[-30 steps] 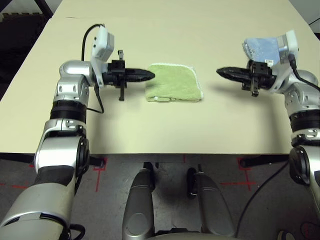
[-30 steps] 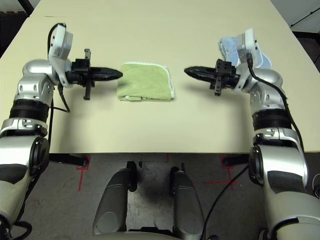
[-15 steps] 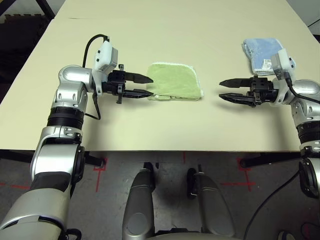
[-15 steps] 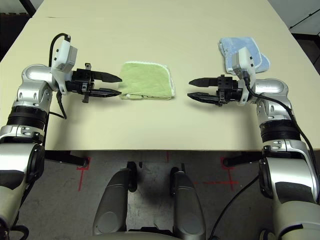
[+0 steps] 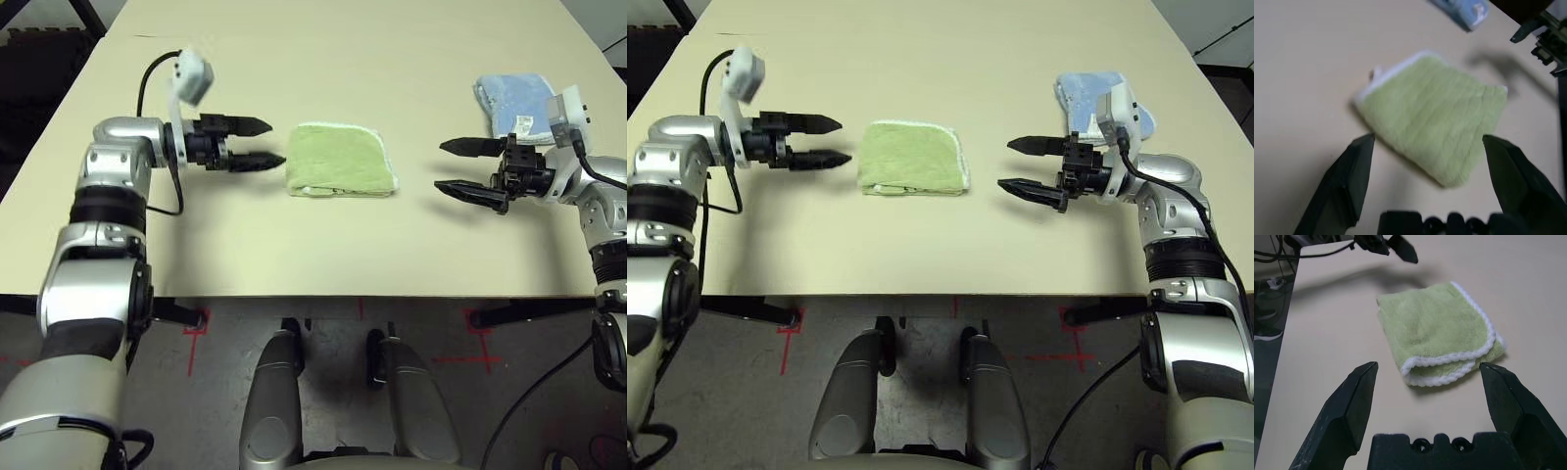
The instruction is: Fold the towel and set it aside.
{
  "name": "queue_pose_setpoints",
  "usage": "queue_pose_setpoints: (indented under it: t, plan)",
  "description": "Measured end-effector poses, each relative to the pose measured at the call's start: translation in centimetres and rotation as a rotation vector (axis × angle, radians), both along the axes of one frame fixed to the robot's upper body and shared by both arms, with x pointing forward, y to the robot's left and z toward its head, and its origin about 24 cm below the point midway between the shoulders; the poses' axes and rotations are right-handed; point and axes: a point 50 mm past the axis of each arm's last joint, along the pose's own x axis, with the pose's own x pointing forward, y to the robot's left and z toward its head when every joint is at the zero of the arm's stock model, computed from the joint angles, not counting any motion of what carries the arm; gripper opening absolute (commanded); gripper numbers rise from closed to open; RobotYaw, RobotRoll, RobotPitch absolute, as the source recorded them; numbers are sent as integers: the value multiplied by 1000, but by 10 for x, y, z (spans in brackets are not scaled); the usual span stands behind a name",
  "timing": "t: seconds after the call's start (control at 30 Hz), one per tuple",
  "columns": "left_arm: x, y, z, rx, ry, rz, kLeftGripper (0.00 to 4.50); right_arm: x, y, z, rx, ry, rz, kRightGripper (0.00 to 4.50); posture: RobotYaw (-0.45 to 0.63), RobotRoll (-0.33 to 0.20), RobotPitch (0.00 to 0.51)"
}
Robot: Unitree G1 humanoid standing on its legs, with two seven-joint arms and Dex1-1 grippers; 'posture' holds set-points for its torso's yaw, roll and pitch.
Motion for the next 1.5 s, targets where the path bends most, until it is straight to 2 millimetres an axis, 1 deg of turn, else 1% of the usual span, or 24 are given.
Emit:
queue_pose_setpoints:
  t: [0.13, 0.27, 0.47, 0.6, 0.8, 1.0, 1.27, 1.37, 1.5]
  plan:
    - [-2, 0, -9, -68, 221, 98, 4468, -2, -2, -1, -3, 8, -7, 4500, 10, 0, 226]
    - [-1, -7, -14, -105, 311, 148, 4468, -3, -3, -1, -8, 8, -13, 4500, 3, 0, 225]
    - [3, -11, -21, -101, 352, 224, 4468, -4, -3, 1, -13, -2, -16, 4500, -9, 0, 225]
    - [4, -15, -25, -149, 390, 242, 4468, -5, -3, 2, -16, -9, -18, 4500, -13, 0, 225]
    - [6, -34, -29, -243, 445, 215, 4468, -5, -3, 2, -12, -9, -19, 4500, -19, 0, 230]
    - [8, -51, -34, -250, 459, 187, 4468, -6, -4, 2, -12, -8, -24, 4500, -26, 0, 235]
    - [10, -58, -35, -235, 442, 171, 4468, -8, -4, 4, -17, -20, -28, 4500, -28, 0, 236]
    - [10, -60, -36, -224, 440, 172, 3886, -8, -4, 4, -16, -20, -29, 4500, -27, 0, 237]
    - [10, -65, -40, -201, 450, 163, 2365, -8, -4, 4, -14, -20, -29, 4500, -25, 0, 237]
